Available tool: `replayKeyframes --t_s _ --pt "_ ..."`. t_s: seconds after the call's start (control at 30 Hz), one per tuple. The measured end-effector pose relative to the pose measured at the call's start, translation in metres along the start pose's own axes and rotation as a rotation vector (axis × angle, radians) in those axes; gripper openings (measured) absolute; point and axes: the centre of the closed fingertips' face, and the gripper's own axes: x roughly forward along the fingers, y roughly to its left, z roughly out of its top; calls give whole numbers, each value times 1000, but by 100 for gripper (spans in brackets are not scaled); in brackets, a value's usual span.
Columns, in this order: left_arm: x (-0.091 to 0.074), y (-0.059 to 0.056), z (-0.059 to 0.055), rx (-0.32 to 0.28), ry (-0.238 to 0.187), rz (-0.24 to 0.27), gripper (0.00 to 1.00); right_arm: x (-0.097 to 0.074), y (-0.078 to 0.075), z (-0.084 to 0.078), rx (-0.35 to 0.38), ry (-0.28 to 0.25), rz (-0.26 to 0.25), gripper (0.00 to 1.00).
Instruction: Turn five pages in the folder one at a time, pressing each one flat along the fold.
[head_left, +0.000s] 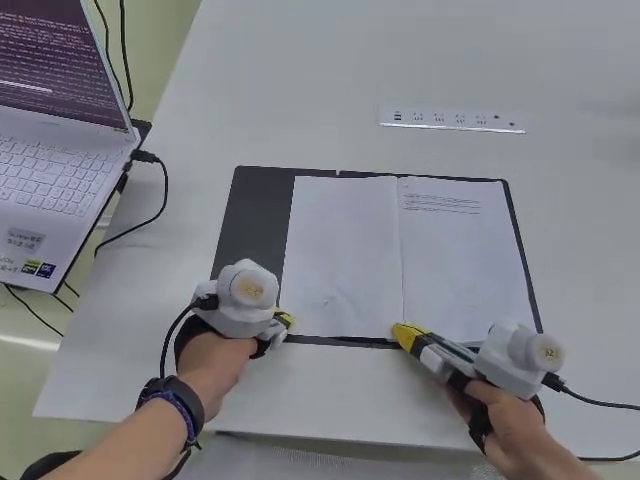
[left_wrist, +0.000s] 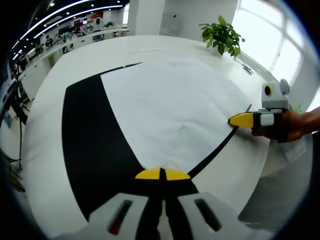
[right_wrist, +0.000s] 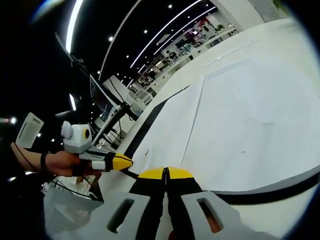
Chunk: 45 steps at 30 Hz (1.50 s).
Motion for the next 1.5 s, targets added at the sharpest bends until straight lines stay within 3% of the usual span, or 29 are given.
replayKeyframes --t_s 0.33,0.47,0.77,0.9,1.13,1.3,1.5 --pt "0 -1 0 6 7 0 0 0 -1 1 54 1 -19 0" --pt "-1 -2 0 2 14 0 1 -3 7 0 9 19 -10 2" --pt "-7 -31 4 58 24 -47 26 -8 21 7 -51 53 -21 25" --pt "-13 -43 16 36 -12 -71 36 -16 20 14 -62 38 -29 32" --pt "-29 -50 32 79 -66 -67 46 -31 22 23 -99 12 -29 42" --pt "-43 -49 40 87 -92 -53 48 -46 15 28 -118 5 -63 46" --pt "-61 -41 56 74 -153 -26 50 -58 15 37 -172 3 -71 52"
